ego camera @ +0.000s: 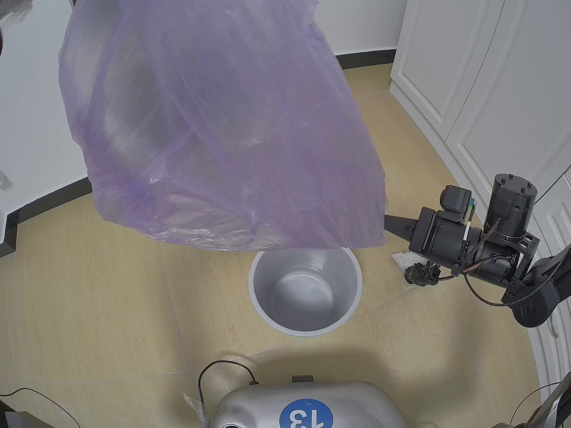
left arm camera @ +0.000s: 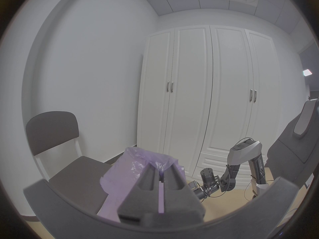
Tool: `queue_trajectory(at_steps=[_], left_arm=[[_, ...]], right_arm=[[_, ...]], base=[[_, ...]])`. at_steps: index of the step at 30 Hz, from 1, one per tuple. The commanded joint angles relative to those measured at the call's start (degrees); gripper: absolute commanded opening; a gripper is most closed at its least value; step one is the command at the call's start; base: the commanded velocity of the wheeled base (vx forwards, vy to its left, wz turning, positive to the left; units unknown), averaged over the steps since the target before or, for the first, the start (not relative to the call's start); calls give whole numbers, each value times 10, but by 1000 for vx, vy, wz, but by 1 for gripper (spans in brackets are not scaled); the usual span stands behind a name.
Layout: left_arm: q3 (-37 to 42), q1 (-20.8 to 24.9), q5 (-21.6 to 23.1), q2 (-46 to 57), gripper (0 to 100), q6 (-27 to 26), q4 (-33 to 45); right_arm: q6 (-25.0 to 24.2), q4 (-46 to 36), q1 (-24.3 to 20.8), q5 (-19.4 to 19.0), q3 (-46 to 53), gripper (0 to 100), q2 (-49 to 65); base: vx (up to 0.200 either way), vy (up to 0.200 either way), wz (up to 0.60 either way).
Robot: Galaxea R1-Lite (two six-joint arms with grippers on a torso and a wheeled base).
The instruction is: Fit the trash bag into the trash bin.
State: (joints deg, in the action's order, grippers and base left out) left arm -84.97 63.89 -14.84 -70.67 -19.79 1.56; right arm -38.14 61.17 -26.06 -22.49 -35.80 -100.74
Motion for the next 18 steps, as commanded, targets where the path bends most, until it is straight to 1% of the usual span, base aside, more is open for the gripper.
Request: queue_trajectory(at_steps=[1,5,8,9,10,11,13,14,15,17,18], left_arm=[[4,-2,-1,-4,0,0,2],[7,-18,-11,-11,0,-2,26],[5,-68,-20,-13,0,-13,88],[5,-97,-34,-14,0,-20,122],[7,-112,-47,-16,0,-21,137],[7,-128,-74,-17,0,-17,159],[9,-141,-98,-17,0,-10,176],[10,-156,-107,-14,0,9,199],[11,-166,-107,-11,0,26,215],[16,-189,-107,-3,0,71,259],[22,-192,-106,4,0,97,283]], right_arm=[[5,25,0,3,34,0,5],[31,25,8,4,52,0,33],[69,8,21,4,72,0,64],[101,-20,25,5,77,0,83],[119,-43,27,8,76,0,97],[137,-90,28,21,76,0,121],[142,-144,28,48,68,0,148],[149,-214,20,98,56,0,175],[153,-247,15,127,50,0,187],[177,-305,-6,186,46,0,213],[193,-321,-14,206,48,0,223]], base=[[0,0,0],[0,0,0],[0,0,0],[0,0,0],[0,0,0],[0,0,0],[0,0,0],[0,0,0],[0,0,0],[0,0,0],[0,0,0]])
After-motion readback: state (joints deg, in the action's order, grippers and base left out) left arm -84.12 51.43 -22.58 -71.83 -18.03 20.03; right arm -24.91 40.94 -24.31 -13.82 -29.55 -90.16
